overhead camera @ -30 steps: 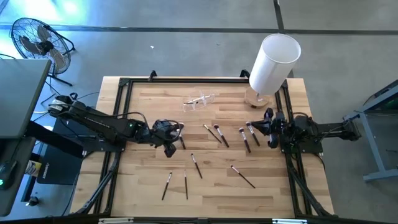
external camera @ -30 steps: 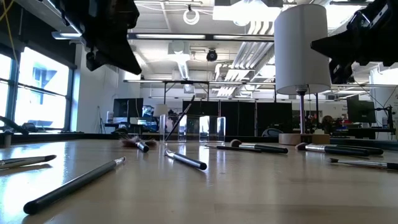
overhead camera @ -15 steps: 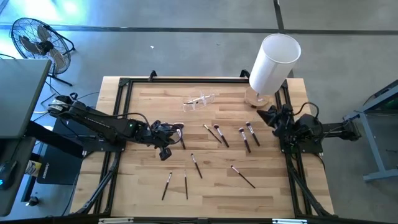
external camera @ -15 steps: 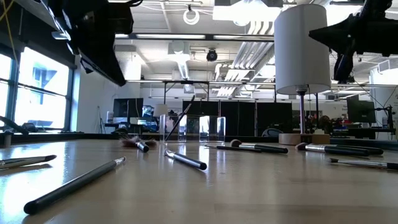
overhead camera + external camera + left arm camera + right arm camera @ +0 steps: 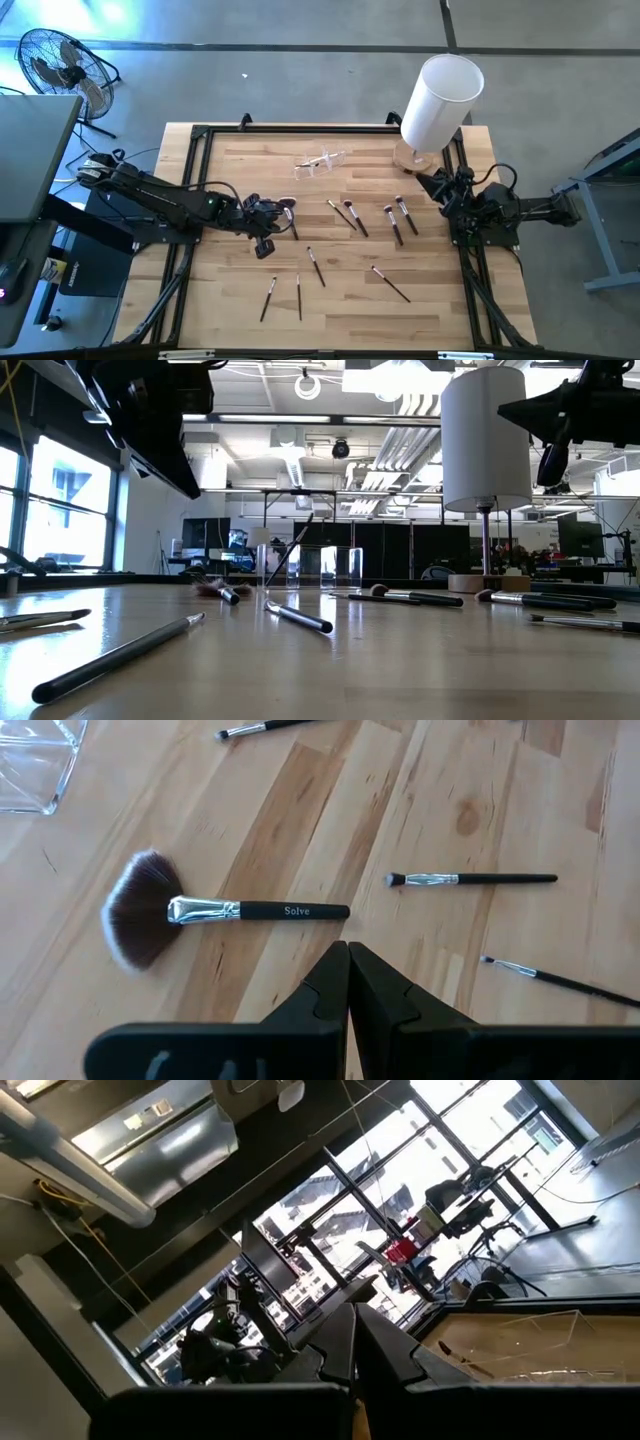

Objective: Put items in baskets/containers
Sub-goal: Put the black powder brush into the transparent organizer

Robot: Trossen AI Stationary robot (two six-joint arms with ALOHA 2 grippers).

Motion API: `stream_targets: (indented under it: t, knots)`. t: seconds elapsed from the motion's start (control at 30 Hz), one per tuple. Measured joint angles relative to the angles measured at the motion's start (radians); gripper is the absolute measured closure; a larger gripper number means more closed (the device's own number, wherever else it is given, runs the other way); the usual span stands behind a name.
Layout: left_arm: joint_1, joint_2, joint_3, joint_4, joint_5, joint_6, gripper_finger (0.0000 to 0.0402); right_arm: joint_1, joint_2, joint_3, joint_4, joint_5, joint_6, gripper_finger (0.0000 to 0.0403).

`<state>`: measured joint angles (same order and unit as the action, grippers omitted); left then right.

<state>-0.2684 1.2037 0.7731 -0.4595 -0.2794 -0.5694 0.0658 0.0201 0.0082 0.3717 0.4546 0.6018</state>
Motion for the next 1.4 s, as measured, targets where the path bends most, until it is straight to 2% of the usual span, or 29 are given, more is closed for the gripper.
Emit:
stream_targets:
  t: [0.13,0.23,0.4,0.5,0.67,0.83,0.97,1.07,1.17,1.4]
  knots:
    - [0.0,0.0,0.0,0.0,-0.001,-0.002,0.0401,0.0,0.0,0.0,-0.002,0.01,-0.105,0.0402]
    - [0.0,0.0,0.0,0.0,-0.003,0.015,0.0401,0.003,0.002,0.001,-0.014,-0.031,-0.154,0.0402]
    - [0.034,0.0,0.0,-0.009,0.008,0.047,0.0401,0.039,0.099,0.112,-0.21,0.049,-0.156,0.0403]
    - [0.071,-0.012,-0.001,-0.018,0.017,0.09,0.0401,0.066,0.241,0.236,-0.396,0.107,-0.126,0.0403]
    - [0.133,-0.031,0.0,-0.018,0.066,0.176,0.0401,0.082,0.578,0.498,-0.786,0.132,0.067,0.0403]
    - [0.192,-0.05,0.0,-0.017,0.115,0.238,0.0401,0.067,0.941,0.727,-1.147,0.066,0.287,0.0402]
    - [0.231,-0.051,0.0,-0.018,0.156,0.273,0.0401,0.02,1.171,0.837,-1.37,-0.025,0.476,0.0403]
    - [0.25,-0.051,0.0,-0.015,0.201,0.301,0.0401,-0.028,1.283,0.875,-1.408,-0.119,0.488,0.0397]
    - [0.252,-0.051,0.0,-0.015,0.236,0.33,0.0401,-0.073,1.36,0.879,-1.365,-0.189,0.44,0.0379]
    - [0.249,-0.051,0.0,-0.014,0.243,0.335,0.0401,-0.167,1.462,0.879,-1.342,-0.212,0.356,0.032]
